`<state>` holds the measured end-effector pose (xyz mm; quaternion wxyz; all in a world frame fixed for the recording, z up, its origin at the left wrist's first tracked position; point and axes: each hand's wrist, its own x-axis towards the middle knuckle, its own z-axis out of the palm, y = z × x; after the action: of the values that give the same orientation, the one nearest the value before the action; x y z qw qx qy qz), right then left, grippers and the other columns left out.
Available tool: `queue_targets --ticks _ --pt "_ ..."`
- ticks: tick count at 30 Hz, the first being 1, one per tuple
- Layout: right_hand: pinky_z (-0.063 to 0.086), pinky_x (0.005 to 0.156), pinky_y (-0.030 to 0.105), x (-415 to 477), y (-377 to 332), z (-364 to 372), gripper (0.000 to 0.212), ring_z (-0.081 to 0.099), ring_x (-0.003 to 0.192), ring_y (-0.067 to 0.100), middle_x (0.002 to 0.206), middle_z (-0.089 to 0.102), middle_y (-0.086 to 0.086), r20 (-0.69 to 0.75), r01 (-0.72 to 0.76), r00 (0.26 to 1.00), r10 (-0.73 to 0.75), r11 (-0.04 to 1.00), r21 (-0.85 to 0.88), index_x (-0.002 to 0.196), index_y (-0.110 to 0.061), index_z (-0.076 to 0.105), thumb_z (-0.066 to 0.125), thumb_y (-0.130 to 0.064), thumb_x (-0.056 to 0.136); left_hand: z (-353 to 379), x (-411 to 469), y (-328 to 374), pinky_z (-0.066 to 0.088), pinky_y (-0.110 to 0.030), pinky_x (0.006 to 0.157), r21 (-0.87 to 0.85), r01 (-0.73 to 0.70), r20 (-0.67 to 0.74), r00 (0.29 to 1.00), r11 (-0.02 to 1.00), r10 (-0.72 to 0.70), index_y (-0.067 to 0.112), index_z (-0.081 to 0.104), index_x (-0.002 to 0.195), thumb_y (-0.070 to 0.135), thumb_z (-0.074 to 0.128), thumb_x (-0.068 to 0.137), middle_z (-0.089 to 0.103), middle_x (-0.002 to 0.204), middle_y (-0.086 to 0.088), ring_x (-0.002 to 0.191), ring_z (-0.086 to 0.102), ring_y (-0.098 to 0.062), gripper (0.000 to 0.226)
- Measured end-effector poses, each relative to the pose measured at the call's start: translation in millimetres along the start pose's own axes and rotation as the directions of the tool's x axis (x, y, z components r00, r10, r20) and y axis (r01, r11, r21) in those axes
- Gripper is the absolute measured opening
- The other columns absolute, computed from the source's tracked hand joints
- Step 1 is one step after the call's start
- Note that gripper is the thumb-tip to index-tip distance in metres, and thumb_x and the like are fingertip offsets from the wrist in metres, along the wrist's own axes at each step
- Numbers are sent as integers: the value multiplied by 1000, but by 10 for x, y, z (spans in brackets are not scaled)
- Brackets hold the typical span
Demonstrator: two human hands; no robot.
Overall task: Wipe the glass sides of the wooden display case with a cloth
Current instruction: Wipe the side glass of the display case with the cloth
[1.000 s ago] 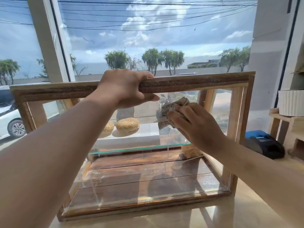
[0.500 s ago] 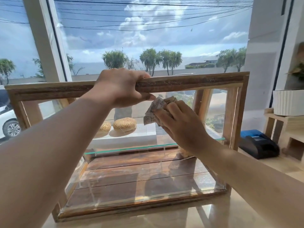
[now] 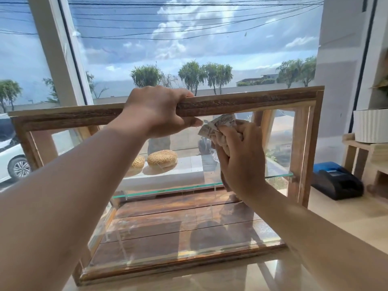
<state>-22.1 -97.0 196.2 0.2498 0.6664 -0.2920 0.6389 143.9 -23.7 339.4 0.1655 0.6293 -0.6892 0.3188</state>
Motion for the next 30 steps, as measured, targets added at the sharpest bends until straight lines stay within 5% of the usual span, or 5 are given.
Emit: queue_targets --ticks 4,10,16,22,30 --pt "52 69 37 59 -131 93 18 52 89 30 96 59 17 32 126 992 -124 991 -38 105 -8 69 72 -16 90 -6 6 -9 36 -31 69 -10 -3 -6 1000 1000 3 55 45 129 79 49 78 67 107 12 100 60 -23 57" --pt "51 66 38 60 432 -207 12 54 80 29 87 58 14 205 502 855 -477 860 -90 103 -13 68 66 -18 93 -4 -1 -10 34 -29 68 -8 3 6 1000 1000 -3 53 46 130 86 45 73 66 109 13 101 60 -22 66" --pt "50 67 37 66 831 -454 24 51 95 35 105 51 19 63 107 993 -96 974 -202 115 -9 58 62 -21 94 1 -4 -6 35 -29 67 -19 -3 1 1000 1000 3 55 46 129 86 45 72 67 108 13 101 61 -21 65" --pt "42 75 23 -65 484 -170 25 53 102 34 112 52 22 -147 -267 956 255 961 -75 116 -15 51 56 -28 97 1 -6 4 35 -28 66 3 -8 5 1000 1000 8 52 46 129 86 44 73 67 106 14 98 61 -21 66" --pt "57 70 41 -75 687 -342 30 56 104 39 113 54 23 17 -76 997 79 987 -138 120 -12 56 60 -28 95 -115 -14 -208 38 -27 76 -131 -94 219 968 987 121 52 31 139 73 72 63 59 123 17 95 49 -10 89"
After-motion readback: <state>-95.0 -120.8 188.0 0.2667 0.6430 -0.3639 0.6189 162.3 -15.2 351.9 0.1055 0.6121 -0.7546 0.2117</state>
